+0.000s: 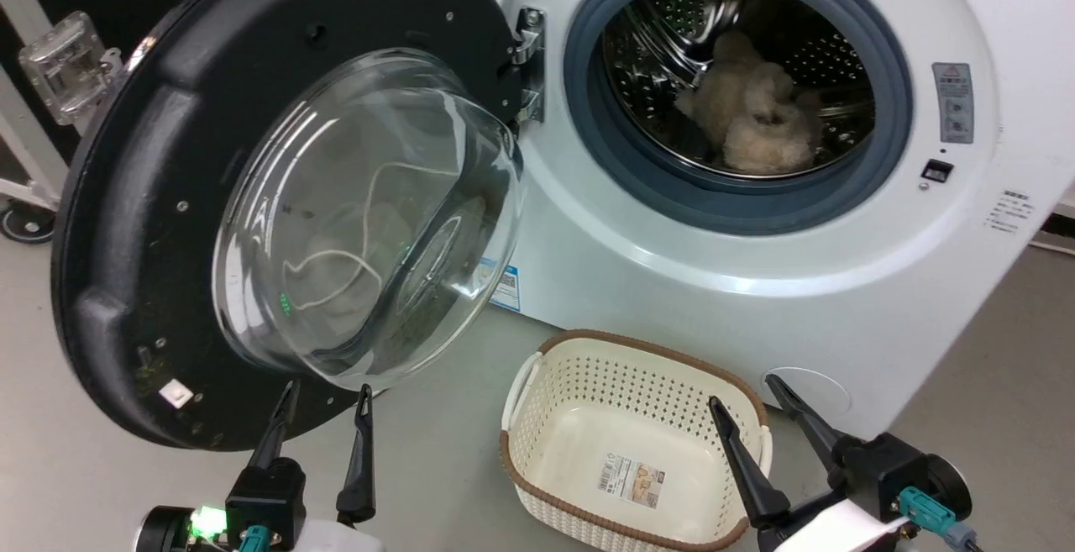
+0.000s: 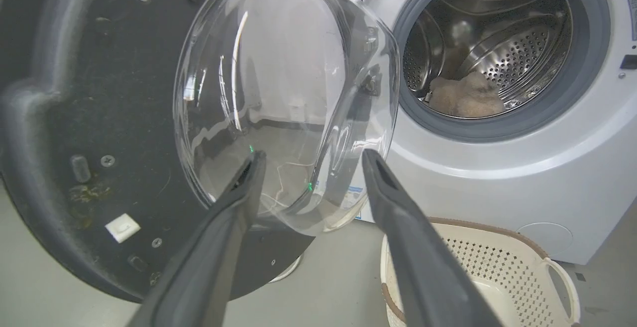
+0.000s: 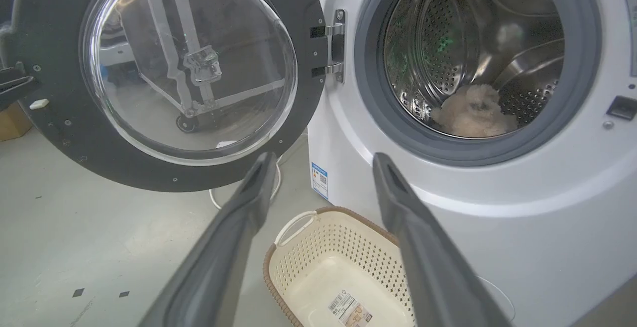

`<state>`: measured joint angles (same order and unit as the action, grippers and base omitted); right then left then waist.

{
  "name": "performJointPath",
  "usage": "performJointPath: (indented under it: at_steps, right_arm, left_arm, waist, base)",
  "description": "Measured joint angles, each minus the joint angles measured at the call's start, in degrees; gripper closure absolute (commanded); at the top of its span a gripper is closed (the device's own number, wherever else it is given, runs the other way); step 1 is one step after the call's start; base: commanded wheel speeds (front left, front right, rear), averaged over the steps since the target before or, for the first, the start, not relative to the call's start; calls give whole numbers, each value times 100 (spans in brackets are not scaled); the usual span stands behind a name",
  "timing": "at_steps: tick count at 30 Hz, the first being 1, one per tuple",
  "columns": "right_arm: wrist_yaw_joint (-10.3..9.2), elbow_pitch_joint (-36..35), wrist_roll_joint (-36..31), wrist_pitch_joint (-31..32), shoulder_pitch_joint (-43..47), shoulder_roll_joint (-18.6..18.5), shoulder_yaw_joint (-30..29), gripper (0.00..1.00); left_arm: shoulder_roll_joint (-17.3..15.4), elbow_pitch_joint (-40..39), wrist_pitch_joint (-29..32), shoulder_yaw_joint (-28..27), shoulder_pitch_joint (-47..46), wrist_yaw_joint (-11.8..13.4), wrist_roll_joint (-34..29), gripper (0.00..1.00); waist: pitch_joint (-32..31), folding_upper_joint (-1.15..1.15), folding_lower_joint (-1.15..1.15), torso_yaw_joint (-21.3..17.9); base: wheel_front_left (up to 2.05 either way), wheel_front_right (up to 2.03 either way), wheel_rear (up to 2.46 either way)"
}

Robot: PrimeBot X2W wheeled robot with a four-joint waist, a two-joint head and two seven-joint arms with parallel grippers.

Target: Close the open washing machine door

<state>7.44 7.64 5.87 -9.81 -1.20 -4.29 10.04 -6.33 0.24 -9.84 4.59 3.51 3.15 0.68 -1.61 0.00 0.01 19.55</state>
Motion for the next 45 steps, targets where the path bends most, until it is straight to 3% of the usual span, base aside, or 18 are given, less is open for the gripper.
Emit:
performJointPath:
  at_steps: [8,9,10,11,20,23,24,28,36,41,45]
  right_arm:
    - [0,108,113,-129,3,-33,122,0]
    - [0,116,120,-142,3,-33,135,0]
    - [0,125,121,-147,3,-33,146,0]
    - [0,135,127,-152,4,-33,157,0]
    - [0,225,176,-267,30,-38,216,0]
    - [0,237,177,-315,110,-38,205,0]
    - [0,243,176,-345,189,-36,167,0]
    - [0,247,174,-392,214,-37,240,0]
    - [0,274,177,-476,135,-152,345,0]
    - [0,278,191,-494,40,-258,347,0]
    - [0,313,237,-494,33,-289,349,0]
  left_arm:
    - [-36,2,-125,51,26,46,1,0]
    - [-41,2,-135,57,31,45,9,24]
    - [-43,7,-141,64,36,40,33,77]
    - [-49,12,-151,73,39,40,54,100]
    - [-38,-354,-267,-105,42,-3,365,100]
    - [-33,-630,-308,-372,3,-142,666,100]
    - [-127,-762,-342,-742,-218,-331,1036,100]
    - [-448,-592,-316,-1312,-756,-556,1726,100]
    - [-1187,389,1103,-2547,-2141,-625,3757,100]
    - [-1560,1263,1984,-3234,-2747,-385,4805,100]
    - [-1604,1880,3040,-3524,-3090,-174,5771,100]
  waist:
    - [-27,0,0,220]
    - [-31,0,0,240]
    - [-35,0,0,261]
    - [-39,0,0,282]
    - [-70,0,0,481]
    - [-82,0,-1,545]
    - [-88,0,-1,611]
    - [-18,0,-1,576]
    - [367,0,0,279]
    - [604,0,0,48]
    - [692,0,0,-98]
  base:
    - [0,0,0]
    - [0,0,0]
    - [0,0,0]
    - [0,0,0]
    - [0,0,0]
    - [0,0,0]
    - [0,0,0]
    - [0,0,0]
    - [0,0,0]
    - [0,0,0]
    - [0,0,0]
